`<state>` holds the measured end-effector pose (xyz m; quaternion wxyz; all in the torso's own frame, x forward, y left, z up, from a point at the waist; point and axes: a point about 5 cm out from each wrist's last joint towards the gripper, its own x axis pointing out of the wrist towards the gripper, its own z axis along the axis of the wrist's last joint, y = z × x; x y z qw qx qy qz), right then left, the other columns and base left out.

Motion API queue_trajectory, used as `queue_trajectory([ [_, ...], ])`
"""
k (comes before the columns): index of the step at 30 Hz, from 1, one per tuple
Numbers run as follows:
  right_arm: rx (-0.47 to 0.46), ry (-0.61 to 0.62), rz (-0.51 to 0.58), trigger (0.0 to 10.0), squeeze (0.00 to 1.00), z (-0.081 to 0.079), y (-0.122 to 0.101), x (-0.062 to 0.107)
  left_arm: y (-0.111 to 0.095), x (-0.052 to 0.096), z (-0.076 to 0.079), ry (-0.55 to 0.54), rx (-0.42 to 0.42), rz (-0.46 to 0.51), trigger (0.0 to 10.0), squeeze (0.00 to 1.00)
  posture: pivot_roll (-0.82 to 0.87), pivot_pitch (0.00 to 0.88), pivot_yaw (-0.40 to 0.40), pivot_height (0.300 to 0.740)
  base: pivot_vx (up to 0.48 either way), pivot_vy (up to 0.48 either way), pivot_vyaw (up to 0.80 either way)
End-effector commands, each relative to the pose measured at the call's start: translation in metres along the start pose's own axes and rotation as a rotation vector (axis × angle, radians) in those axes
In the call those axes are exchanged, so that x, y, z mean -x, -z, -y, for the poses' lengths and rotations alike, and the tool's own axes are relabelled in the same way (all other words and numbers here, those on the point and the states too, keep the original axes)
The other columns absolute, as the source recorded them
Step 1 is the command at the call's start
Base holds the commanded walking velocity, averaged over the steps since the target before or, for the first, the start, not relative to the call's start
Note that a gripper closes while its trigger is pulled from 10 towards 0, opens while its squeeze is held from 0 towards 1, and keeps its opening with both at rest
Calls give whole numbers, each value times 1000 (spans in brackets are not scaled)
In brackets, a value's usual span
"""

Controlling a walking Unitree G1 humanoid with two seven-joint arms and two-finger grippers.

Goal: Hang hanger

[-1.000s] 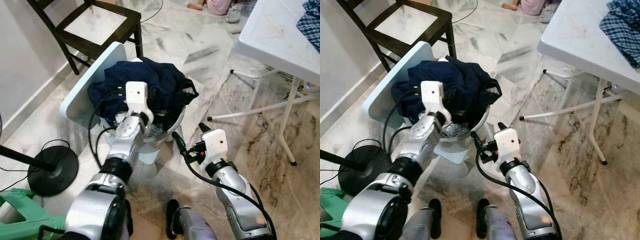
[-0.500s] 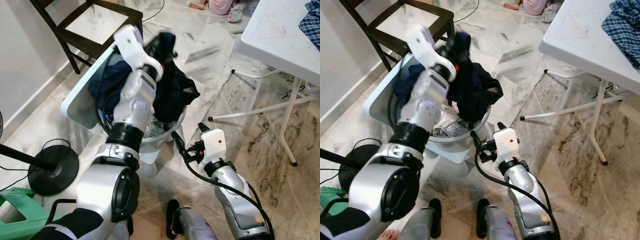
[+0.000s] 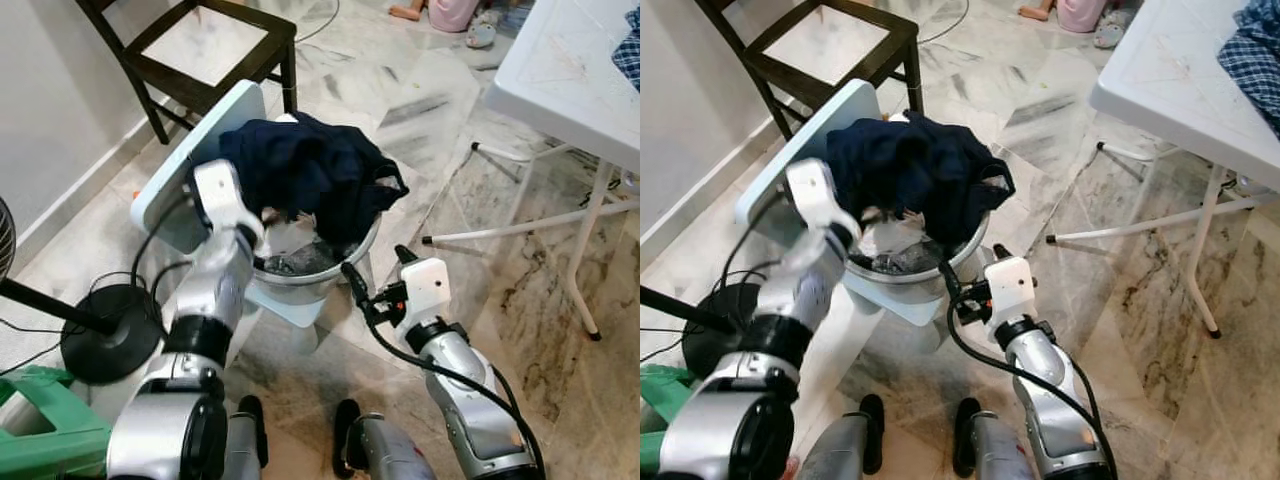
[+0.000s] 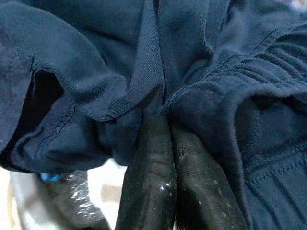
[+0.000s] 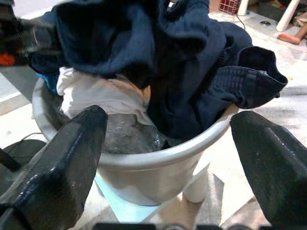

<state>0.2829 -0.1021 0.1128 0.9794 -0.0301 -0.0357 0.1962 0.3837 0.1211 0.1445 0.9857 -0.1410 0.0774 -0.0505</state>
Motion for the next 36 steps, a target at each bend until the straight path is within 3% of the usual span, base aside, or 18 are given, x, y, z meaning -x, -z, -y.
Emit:
queue_trajectory([
  [1, -2, 0, -34, 10000, 0, -1, 9, 5, 21, 4, -6, -12, -45, -86, 706, 0, 72, 330, -40, 740, 0, 0, 0],
  [2, -2, 0, -34, 10000, 0, -1, 9, 4, 23, 4, -7, -8, -56, -91, 3098, 0, 72, 329, -40, 740, 0, 0, 0],
  [3, -2, 0, -34, 10000, 0, -1, 9, 4, 23, 4, -7, -8, -56, -91, 3098, 0, 72, 329, -40, 740, 0, 0, 0],
  [4, -2, 0, -34, 10000, 0, -1, 8, 4, 23, 5, -7, 1, -67, -91, 4549, 0, 71, 328, -39, 740, 0, 0, 0],
  [5, -1, 0, -34, 10000, 0, 0, 8, 4, 23, 5, -6, 16, -87, -90, 7922, 122, 71, 326, -40, 740, 0, 0, 0],
  [6, -1, 0, -34, 10000, 0, 0, 8, 3, 23, 5, -7, 12, -108, -90, 9529, 502, 71, 326, -40, 740, 0, 0, 0],
  [7, 4, 4, -35, 10000, 0, 1, 9, 3, 16, 6, -5, 57, -163, -38, 10000, 1000, 70, 325, -40, 740, 0, 0, 0],
  [10, 8, 9, -37, 10000, 0, 3, 9, 3, 7, 7, -4, 72, -325, 31, 10000, 1000, 70, 324, -41, 740, 0, 0, 0],
  [13, 9, 12, -37, 10000, 0, 3, 9, 3, 3, 8, -5, 74, -392, 55, 10000, 1000, 71, 323, -40, 740, 0, 0, 0],
  [14, 9, 15, -37, 10000, 0, 4, 9, 3, -5, 11, -4, 112, -468, 112, 10000, 1000, 75, 324, -38, 740, 0, 0, 0],
  [15, 9, 16, -37, 10000, 0, 4, 9, 3, -6, 12, -4, 125, -493, 128, 10000, 1000, 76, 324, -38, 740, 0, 0, 0],
  [18, 8, 18, -36, 10000, 0, 3, 9, 3, -9, 16, -2, 167, -513, 149, 10000, 1000, 82, 325, -36, 740, 0, 0, 0],
  [20, 7, 18, -36, 10000, 0, 2, 9, 2, -8, 18, 1, 194, -483, 139, 10000, 1000, 85, 325, -36, 740, 0, 0, 0],
  [21, 6, 17, -35, 10000, 0, 1, 9, 2, -6, 19, 8, 242, -361, 106, 10000, 1000, 90, 325, -36, 740, 0, 0, 0],
  [23, 5, 17, -35, 10000, 0, 1, 9, 1, -4, 20, 14, 279, -311, 82, 10000, 1000, 90, 324, -35, 740, 0, 0, 0],
  [28, 3, 19, -32, 10000, 0, 1, 9, 1, 3, 27, 26, 395, -407, 97, 10000, 1000, 89, 326, -35, 740, 0, 0, 0],
  [36, 9, 31, -34, 10000, 0, 4, 9, 2, 26, 40, 37, 577, -540, -8, 10000, 1000, 79, 331, -34, 740, 0, 0, 0],
])
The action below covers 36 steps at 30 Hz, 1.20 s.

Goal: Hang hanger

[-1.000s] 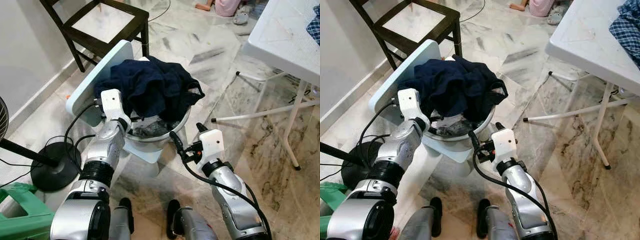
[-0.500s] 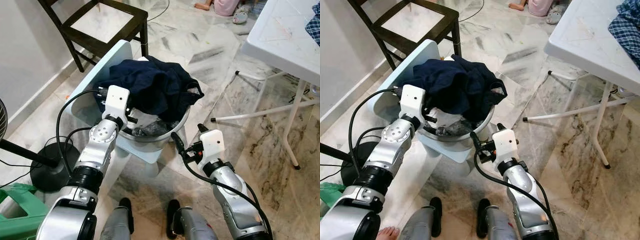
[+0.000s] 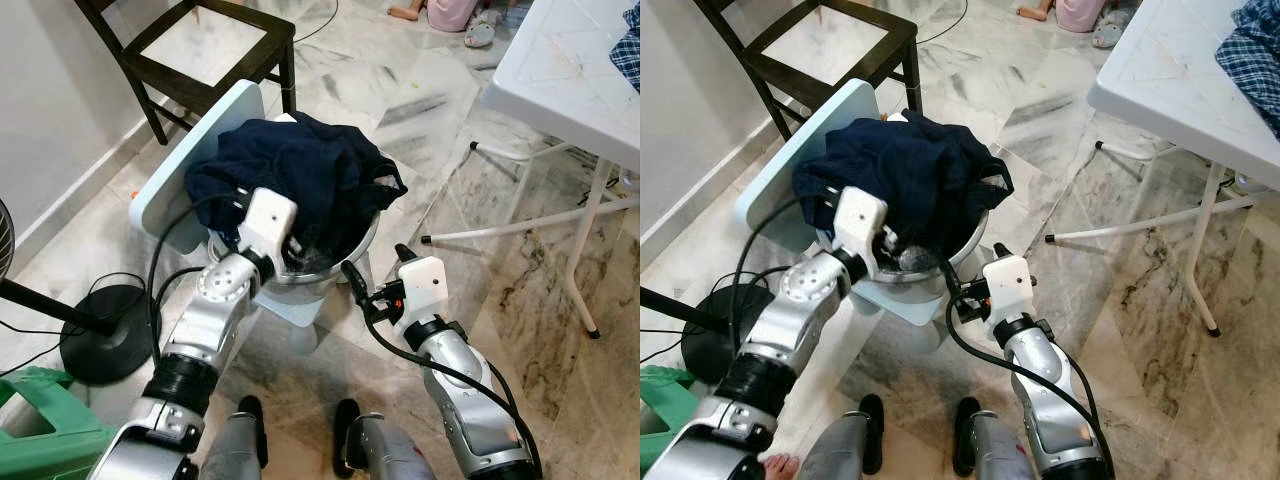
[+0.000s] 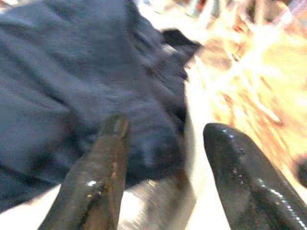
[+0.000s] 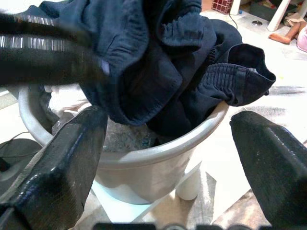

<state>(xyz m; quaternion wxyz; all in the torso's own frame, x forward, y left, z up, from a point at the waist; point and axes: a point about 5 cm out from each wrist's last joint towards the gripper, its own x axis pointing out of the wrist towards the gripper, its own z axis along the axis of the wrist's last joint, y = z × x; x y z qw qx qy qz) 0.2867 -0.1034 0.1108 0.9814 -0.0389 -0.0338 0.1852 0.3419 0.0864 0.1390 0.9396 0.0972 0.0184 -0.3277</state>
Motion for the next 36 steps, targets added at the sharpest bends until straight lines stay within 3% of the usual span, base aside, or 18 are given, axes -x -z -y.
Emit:
queue_trajectory([
  [1, -7, 12, -27, 10000, 0, 2, 7, 5, 5, 3, 10, 80, -60, -17, 10000, 1000, 78, 330, -32, 740, 0, 0, 0],
  [2, -7, 12, -27, 10000, 0, 2, 7, 5, 5, 3, 10, 80, -60, -17, 10000, 1000, 78, 330, -32, 740, 0, 0, 0],
  [3, -6, 15, -27, 10000, 0, 2, 7, 5, 9, 6, 15, 129, -138, -17, 10000, 1000, 76, 329, -31, 740, 0, 0, 0],
  [6, -5, 18, -27, 10000, 0, 2, 7, 5, 10, 12, 18, 169, -148, 2, 10000, 1000, 74, 329, -30, 740, 0, 0, 0],
  [7, -4, 20, -27, 10000, 0, 2, 8, 5, 7, 17, 17, 171, -244, 45, 10000, 1000, 75, 328, -28, 740, 0, 0, 0],
  [8, -4, 20, -27, 10000, 0, 2, 8, 5, 7, 17, 17, 171, -244, 45, 10000, 1000, 75, 328, -28, 740, 0, 0, 0],
  [10, -3, 22, -27, 10000, 0, 3, 8, 5, 4, 30, 14, 200, -443, 104, 10000, 1000, 78, 329, -28, 740, 0, 0, 0],
  [14, -2, 22, -28, 10000, 0, 3, 8, 6, 9, 42, 4, 138, -488, 116, 10000, 1000, 81, 332, -29, 740, 0, 0, 0],
  [17, -2, 22, -33, 10000, 0, 3, 9, 7, 17, 59, -12, 51, -658, 125, 10000, 1000, 88, 336, -31, 740, 0, 0, 0],
  [19, -2, 21, -38, 10000, 0, 3, 10, 7, 26, 68, -25, -18, -692, 97, 10000, 1000, 88, 338, -31, 740, 0, 0, 0],
  [23, -2, 19, -40, 10000, 0, 3, 10, 8, 34, 74, -30, -39, -704, 68, 10000, 1000, 88, 340, -34, 740, 0, 0, 0],
  [24, 0, 14, -45, 10000, 0, 3, 11, 9, 52, 82, -37, -58, -738, -4, 10000, 1000, 84, 344, -40, 740, 0, 0, 0],
  [25, 0, 13, -46, 10000, 0, 3, 11, 9, 54, 83, -37, -60, -744, -12, 10000, 1000, 84, 344, -40, 740, 0, 0, 0],
  [28, 1, 10, -50, 10000, 0, 3, 11, 10, 60, 82, -41, -92, -773, -23, 10000, 1000, 78, 347, -44, 740, 0, 0, 0],
  [36, 13, 15, -61, 10000, 0, 7, 11, 17, 54, 61, -40, -104, -823, 22, 10000, 1000, 33, 364, -60, 740, 0, 0, 0],
])
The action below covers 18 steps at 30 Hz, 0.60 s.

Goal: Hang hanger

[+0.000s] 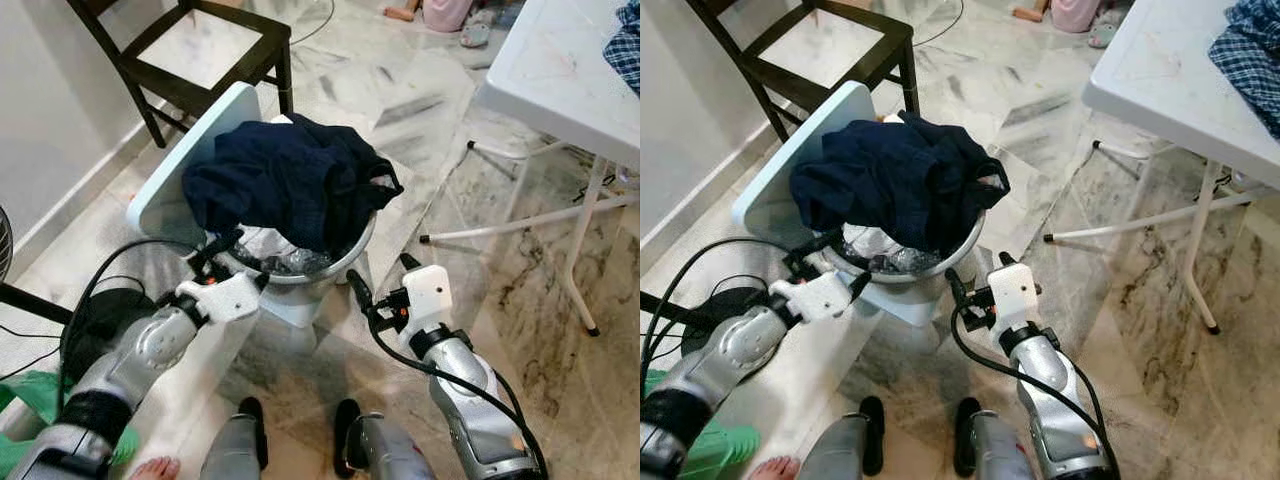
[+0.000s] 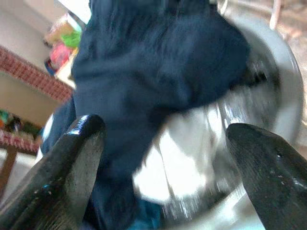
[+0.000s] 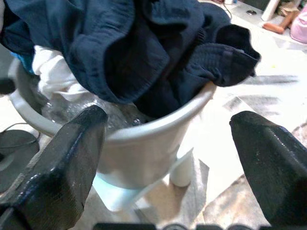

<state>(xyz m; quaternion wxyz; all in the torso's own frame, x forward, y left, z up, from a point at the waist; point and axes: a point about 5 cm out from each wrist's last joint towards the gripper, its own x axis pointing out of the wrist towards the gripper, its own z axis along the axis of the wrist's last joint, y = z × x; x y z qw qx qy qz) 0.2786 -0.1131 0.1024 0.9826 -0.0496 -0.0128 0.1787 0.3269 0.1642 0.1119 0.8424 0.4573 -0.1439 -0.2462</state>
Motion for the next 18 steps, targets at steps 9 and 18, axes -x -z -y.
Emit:
queue_trajectory([
  [9, 15, 30, -40, 10000, 0, 8, 4, 20, -4, -20, 1, 2, -61, 9, 10000, 1000, -25, 382, -61, 740, 0, 0, 0],
  [18, 15, 54, -58, 10000, 0, 9, 3, 29, -8, -33, 4, 22, -108, 9, 10000, 1000, -60, 399, -51, 740, 0, 0, 0],
])
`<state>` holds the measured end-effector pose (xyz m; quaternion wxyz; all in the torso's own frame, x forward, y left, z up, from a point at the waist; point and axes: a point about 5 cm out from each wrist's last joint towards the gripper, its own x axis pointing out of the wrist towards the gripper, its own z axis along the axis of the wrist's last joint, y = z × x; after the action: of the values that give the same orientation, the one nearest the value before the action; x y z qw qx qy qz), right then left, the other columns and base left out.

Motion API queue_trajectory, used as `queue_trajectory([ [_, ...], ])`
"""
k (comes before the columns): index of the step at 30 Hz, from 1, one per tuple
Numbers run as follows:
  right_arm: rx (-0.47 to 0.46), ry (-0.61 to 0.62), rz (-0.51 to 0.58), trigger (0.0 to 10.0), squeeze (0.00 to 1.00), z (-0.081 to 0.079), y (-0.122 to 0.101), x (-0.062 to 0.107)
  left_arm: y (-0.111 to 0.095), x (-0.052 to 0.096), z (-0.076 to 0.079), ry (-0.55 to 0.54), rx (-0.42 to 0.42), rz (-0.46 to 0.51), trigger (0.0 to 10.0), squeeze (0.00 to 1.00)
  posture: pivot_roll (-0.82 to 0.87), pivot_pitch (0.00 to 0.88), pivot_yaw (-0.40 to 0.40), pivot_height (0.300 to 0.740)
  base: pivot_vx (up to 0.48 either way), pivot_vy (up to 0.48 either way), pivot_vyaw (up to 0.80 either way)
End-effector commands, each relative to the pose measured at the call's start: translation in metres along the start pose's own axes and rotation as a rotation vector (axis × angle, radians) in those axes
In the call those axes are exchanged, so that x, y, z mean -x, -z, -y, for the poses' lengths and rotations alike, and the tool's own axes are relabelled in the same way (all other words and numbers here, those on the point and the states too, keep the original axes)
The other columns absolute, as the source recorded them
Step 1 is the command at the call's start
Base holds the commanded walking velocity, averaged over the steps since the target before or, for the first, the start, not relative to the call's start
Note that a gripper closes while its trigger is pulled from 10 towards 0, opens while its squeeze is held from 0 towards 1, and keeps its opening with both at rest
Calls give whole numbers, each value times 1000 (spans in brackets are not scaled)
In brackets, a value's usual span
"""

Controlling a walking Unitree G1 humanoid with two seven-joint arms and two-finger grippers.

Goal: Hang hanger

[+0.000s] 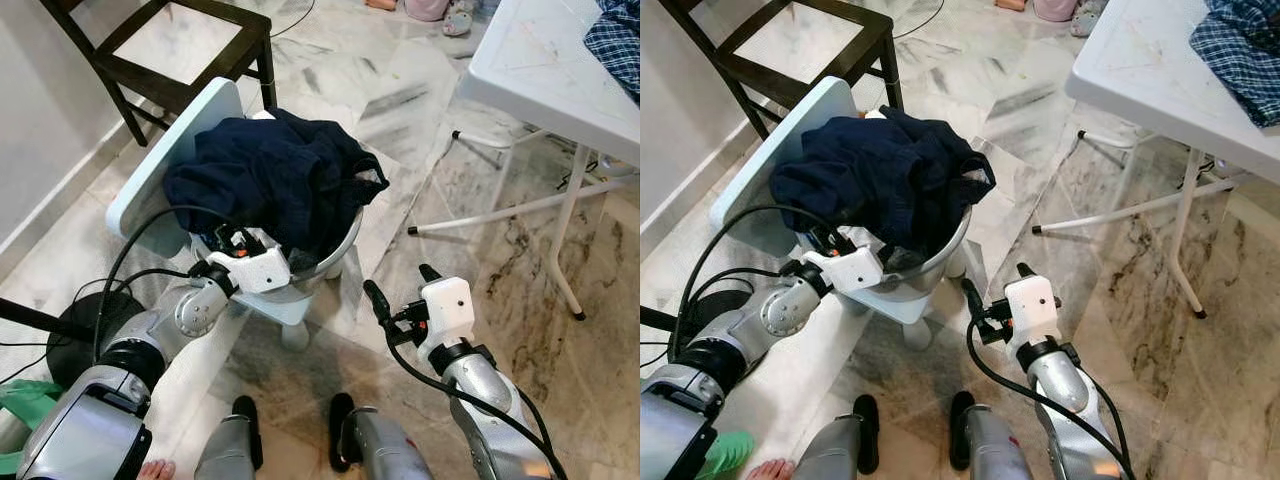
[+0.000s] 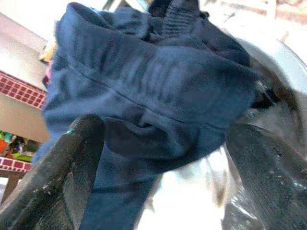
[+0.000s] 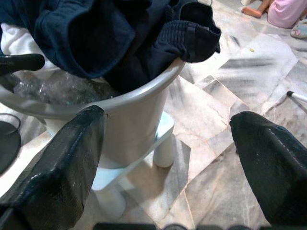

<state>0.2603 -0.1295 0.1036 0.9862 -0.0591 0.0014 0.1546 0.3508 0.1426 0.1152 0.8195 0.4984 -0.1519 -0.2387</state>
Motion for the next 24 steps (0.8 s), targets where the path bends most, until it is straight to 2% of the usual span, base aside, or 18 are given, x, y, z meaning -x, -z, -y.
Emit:
queue_trajectory([
  [1, 2, 7, -24, 10000, 0, 0, 4, 6, -2, -1, 4, 18, -12, 17, 10000, 1000, -60, 399, -51, 740, 0, 0, 0],
  [2, 2, 8, -26, 10000, 0, 0, 4, 7, -5, -3, 4, 22, -1, 24, 10000, 310, -61, 399, -49, 740, 0, 0, 0],
  [3, 1, 10, -28, 10000, 0, 0, 4, 7, -8, -6, 6, 28, 6, 33, 10000, 0, -61, 401, -47, 740, 0, 0, 0],
  [8, -1, 16, -32, 10000, 0, 0, 3, 7, -10, -7, 15, 55, 0, 35, 10000, 0, -64, 404, -48, 740, 0, 0, 0],
  [14, -3, 14, -34, 10000, 0, -1, 3, 9, -13, -11, 16, 51, -6, 31, 10000, 0, -76, 412, -56, 740, 0, 0, 0],
  [15, -2, 14, -37, 10000, 0, -1, 2, 9, -14, -13, 16, 52, -8, 26, 3882, 0, -80, 411, -56, 740, 0, 0, 0],
  [17, -2, 14, -37, 10000, 0, -1, 2, 9, -14, -14, 17, 53, -8, 24, 3882, 0, -84, 412, -56, 740, 0, 0, 0],
  [18, 0, 17, -37, 10000, 0, 0, 2, 9, -15, -15, 17, 59, -13, 19, 0, 0, -87, 412, -57, 740, 0, 0, 0],
  [24, 3, 32, -38, 10000, 0, 1, 1, 9, -16, -19, 17, 63, -32, 11, 0, 0, -96, 410, -49, 740, 0, 0, 0],
])
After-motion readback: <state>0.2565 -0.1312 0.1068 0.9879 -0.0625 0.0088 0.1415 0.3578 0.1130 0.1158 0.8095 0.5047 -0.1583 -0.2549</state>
